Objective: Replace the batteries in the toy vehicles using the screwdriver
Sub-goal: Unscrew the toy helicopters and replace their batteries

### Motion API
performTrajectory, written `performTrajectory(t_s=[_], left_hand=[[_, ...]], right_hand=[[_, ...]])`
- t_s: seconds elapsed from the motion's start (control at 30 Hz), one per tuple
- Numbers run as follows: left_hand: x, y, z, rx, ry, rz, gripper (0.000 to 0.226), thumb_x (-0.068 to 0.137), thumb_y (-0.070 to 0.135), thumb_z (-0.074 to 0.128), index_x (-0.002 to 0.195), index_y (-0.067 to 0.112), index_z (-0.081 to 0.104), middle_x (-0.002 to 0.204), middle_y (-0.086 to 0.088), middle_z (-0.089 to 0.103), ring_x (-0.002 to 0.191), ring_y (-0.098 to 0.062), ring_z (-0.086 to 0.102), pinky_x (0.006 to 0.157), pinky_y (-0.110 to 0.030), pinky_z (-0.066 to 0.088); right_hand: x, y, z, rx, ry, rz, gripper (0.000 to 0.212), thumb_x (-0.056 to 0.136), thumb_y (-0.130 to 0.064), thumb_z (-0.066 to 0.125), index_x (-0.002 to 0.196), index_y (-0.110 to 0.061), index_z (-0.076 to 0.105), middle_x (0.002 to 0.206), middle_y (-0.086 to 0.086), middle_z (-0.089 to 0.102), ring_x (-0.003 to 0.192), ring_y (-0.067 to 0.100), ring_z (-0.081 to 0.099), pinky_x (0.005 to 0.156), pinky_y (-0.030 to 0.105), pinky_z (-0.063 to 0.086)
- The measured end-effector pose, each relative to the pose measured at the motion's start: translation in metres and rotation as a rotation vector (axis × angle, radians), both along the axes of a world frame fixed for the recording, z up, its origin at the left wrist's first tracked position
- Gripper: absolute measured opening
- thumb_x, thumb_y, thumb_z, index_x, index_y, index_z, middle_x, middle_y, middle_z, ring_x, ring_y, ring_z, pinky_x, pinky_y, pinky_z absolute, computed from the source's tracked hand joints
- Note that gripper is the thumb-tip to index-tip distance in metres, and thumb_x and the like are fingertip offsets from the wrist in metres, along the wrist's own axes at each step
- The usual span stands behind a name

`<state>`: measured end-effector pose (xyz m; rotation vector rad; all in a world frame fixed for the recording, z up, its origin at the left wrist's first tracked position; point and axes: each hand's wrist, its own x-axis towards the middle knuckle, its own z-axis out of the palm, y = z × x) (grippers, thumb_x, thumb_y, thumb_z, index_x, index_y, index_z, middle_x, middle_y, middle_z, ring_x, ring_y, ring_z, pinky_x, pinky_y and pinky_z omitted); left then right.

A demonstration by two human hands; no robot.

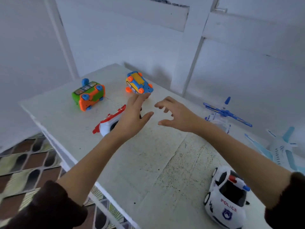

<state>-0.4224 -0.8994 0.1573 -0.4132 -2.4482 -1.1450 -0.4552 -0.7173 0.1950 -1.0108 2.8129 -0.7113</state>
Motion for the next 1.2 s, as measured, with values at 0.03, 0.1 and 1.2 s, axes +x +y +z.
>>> performTrajectory(t_s=[0.03,0.1,1.2], left_hand=[[0.006,-0.013,0.000,-0.022,0.006,0.034,0.054,0.089,0.016,0.064,0.138,0.011,0.041,0.135,-0.009,0.044,0.121,-0.019,0.041,0.098,-0.020,0.028],[0.018,-0.038,-0.002,-0.068,0.007,0.096,0.054,0.087,0.013,0.066,0.136,0.009,0.044,0.133,-0.011,0.046,0.122,-0.025,0.042,0.098,-0.018,0.025],[0.049,-0.077,-0.024,0.700,-0.294,0.036,0.072,0.088,0.026,0.065,0.143,0.045,0.022,0.150,0.004,0.031,0.122,-0.014,0.051,0.093,-0.031,0.049]], right_hand=[[-0.003,-0.013,-0.004,0.021,-0.003,0.034,0.058,0.080,-0.026,0.070,0.130,-0.016,0.044,0.125,0.003,0.041,0.105,0.015,0.045,0.087,0.033,0.044],[-0.009,-0.036,-0.011,0.047,0.026,0.100,0.070,0.076,-0.026,0.073,0.136,-0.016,0.038,0.134,0.004,0.034,0.120,0.020,0.037,0.097,0.042,0.040],[0.004,-0.093,-0.006,-0.361,-0.149,-0.154,0.062,0.072,-0.024,0.077,0.119,-0.021,0.038,0.093,-0.006,0.054,0.080,0.012,0.054,0.061,0.025,0.043]])
